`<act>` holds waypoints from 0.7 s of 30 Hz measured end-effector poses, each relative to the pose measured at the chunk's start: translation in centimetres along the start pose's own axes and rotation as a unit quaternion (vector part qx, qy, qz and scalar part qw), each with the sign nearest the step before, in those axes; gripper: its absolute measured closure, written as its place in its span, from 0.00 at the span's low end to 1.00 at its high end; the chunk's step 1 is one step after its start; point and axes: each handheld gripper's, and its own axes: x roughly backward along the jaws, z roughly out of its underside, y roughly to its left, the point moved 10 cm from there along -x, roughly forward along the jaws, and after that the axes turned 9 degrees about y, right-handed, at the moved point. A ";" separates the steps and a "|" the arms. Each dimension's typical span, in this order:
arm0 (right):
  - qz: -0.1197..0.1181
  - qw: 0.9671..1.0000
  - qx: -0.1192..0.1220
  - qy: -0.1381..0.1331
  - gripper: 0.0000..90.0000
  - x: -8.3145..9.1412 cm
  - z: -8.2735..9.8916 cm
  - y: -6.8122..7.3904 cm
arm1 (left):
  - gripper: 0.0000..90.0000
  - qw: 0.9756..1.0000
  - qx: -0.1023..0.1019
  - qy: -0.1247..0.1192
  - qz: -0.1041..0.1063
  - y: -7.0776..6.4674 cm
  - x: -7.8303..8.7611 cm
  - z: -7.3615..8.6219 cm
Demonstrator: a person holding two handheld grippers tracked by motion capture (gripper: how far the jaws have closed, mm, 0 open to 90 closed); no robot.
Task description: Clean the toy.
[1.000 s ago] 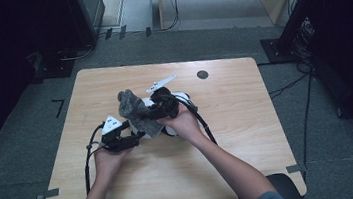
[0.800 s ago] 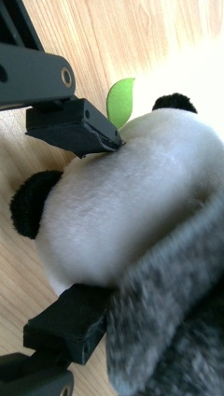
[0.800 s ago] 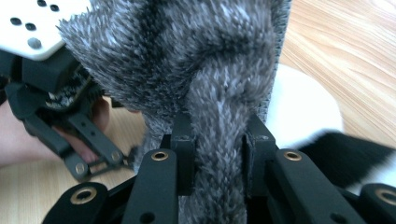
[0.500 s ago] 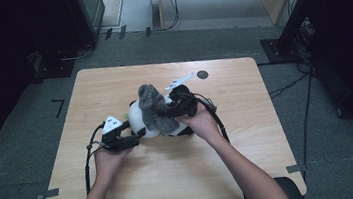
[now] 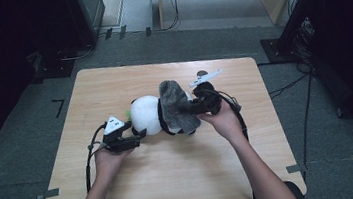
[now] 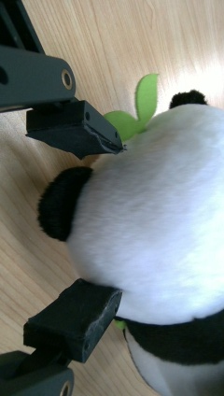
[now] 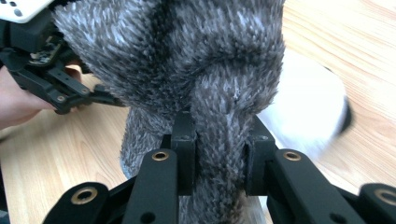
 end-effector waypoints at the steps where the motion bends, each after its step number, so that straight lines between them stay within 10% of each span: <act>1: 0.003 1.000 -0.004 0.001 0.80 0.3 0.2 -0.4 | 0.30 1.000 0.000 0.002 0.001 0.0 -0.1 0.0; 21: -0.028 0.999 -0.041 0.018 0.81 0.2 1.8 -2.4 | 0.29 0.999 0.000 -0.006 0.039 -0.5 -0.7 -0.9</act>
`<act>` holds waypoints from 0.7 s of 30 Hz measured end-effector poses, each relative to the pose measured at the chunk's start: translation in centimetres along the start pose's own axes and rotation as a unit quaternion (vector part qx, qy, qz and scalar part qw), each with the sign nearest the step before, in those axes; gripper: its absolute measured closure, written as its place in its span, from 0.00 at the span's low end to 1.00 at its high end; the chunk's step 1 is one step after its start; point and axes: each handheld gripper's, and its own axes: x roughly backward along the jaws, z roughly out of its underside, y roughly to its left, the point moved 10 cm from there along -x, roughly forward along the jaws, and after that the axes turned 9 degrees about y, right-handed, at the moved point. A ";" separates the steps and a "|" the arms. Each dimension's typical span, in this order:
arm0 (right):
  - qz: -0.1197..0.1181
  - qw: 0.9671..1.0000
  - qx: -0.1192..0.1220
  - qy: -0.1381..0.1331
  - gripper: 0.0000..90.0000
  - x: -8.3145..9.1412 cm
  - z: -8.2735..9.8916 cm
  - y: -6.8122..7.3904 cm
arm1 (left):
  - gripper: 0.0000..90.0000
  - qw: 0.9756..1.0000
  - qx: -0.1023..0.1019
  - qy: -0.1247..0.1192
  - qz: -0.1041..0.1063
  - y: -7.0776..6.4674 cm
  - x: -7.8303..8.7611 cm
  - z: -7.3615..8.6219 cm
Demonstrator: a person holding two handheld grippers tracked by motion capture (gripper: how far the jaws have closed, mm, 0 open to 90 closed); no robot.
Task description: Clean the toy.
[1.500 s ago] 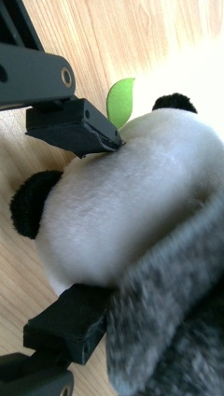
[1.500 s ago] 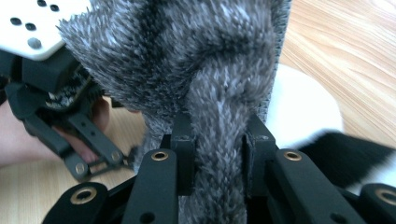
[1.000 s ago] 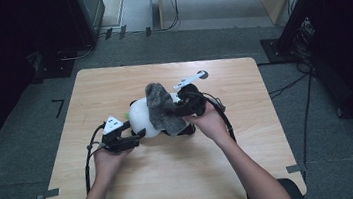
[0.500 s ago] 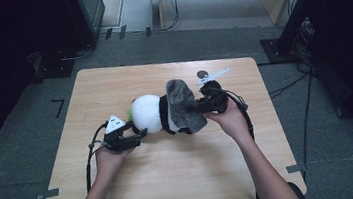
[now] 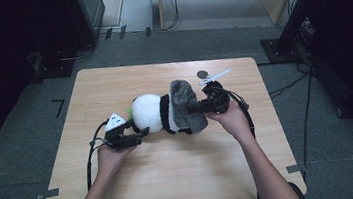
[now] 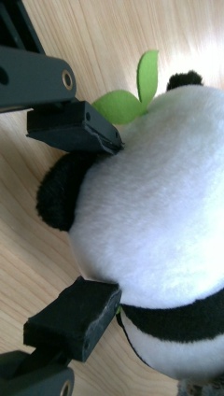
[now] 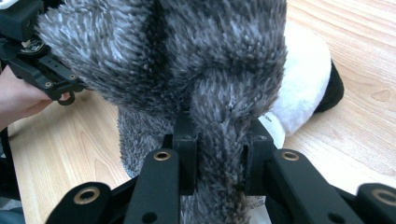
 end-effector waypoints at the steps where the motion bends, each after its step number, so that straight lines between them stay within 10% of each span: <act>1: -0.001 1.000 0.000 0.001 0.81 0.0 0.0 0.0 | 0.28 1.000 -0.001 0.001 0.001 0.0 -0.1 -0.1; 11: -0.018 1.000 -0.005 -0.007 0.83 0.3 -0.4 0.5 | 0.55 1.000 0.006 0.001 -0.019 0.2 -0.3 -0.2; 21: -0.084 0.994 0.050 -0.044 0.84 0.5 -3.5 6.1 | 0.63 1.000 0.005 -0.001 -0.021 -0.7 0.4 0.2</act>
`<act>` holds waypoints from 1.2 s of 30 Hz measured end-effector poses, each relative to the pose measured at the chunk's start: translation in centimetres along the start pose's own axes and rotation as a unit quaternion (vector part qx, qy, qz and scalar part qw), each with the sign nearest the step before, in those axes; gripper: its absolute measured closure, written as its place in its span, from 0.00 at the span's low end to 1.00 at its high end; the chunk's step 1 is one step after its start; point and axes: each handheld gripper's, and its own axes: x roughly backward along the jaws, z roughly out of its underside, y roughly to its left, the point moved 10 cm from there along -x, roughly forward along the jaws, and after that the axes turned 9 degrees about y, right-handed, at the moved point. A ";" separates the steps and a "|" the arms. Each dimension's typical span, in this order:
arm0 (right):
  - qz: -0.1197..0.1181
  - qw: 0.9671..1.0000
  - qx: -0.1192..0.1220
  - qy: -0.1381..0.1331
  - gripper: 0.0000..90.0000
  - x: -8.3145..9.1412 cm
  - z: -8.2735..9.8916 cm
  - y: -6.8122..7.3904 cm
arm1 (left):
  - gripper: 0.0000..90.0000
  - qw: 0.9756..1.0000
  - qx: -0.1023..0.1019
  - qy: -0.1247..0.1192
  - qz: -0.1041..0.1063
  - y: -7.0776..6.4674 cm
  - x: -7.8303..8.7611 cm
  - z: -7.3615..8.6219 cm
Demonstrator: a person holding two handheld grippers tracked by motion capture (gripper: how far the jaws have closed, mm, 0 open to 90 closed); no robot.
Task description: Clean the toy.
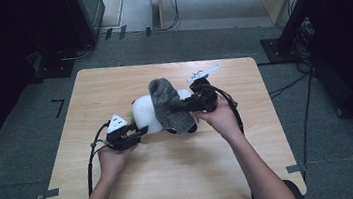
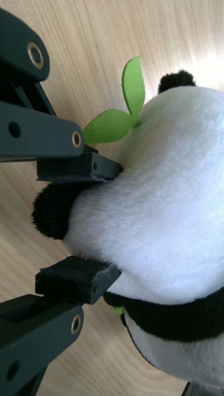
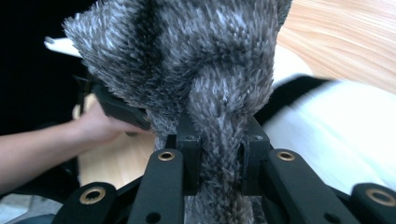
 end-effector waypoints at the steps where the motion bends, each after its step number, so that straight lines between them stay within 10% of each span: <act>1: -0.007 1.000 0.003 0.000 0.84 -0.4 -0.4 0.4 | 0.63 1.000 0.000 -0.001 -0.001 0.0 0.1 0.1; 9: -0.026 0.999 0.017 0.015 0.84 -5.5 -2.5 1.2 | 0.62 1.000 0.001 -0.007 -0.005 -0.1 0.3 0.2; 15: 0.023 0.999 0.027 0.032 0.83 -8.0 -2.2 0.0 | 0.62 1.000 0.004 -0.003 -0.003 0.0 0.3 0.4; 36: 0.087 0.996 -0.033 0.004 0.82 0.4 2.1 -4.6 | 0.61 1.000 0.008 0.010 0.007 0.1 0.3 0.4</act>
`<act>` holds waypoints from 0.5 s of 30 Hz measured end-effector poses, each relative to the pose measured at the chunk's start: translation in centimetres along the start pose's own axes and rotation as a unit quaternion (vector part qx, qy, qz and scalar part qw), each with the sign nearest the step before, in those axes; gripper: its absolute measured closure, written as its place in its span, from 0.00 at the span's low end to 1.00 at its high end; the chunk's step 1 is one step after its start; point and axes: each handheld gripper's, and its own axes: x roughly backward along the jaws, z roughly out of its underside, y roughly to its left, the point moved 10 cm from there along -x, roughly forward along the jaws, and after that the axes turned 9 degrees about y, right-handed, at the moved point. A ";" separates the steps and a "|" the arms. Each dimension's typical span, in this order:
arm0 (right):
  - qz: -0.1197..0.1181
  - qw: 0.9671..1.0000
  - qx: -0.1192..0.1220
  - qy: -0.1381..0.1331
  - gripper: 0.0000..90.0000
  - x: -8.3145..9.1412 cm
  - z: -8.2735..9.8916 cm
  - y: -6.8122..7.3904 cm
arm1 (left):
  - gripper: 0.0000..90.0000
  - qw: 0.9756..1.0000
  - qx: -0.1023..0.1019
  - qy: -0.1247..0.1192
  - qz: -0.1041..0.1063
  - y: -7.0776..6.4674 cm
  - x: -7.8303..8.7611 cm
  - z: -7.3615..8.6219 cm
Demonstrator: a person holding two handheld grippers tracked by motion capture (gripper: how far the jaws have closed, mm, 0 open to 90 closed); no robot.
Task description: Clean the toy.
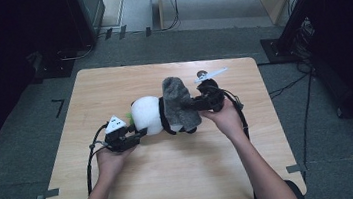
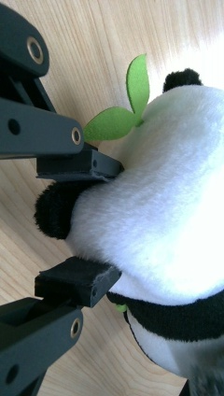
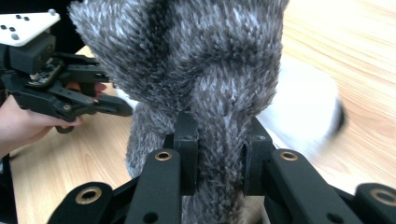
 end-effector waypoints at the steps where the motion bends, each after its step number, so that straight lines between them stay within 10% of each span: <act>1: 0.001 1.000 -0.006 -0.002 0.82 0.4 0.3 -0.4 | 0.61 1.000 0.000 0.000 0.000 0.0 0.0 0.0; 9: 0.018 0.999 -0.038 -0.005 0.83 1.8 2.0 -3.0 | 0.61 1.000 0.000 0.002 0.004 0.0 0.0 0.0; 15: -0.011 0.999 -0.028 -0.020 0.84 2.7 1.7 -1.4 | 0.61 1.000 -0.001 0.002 0.003 0.1 0.0 0.0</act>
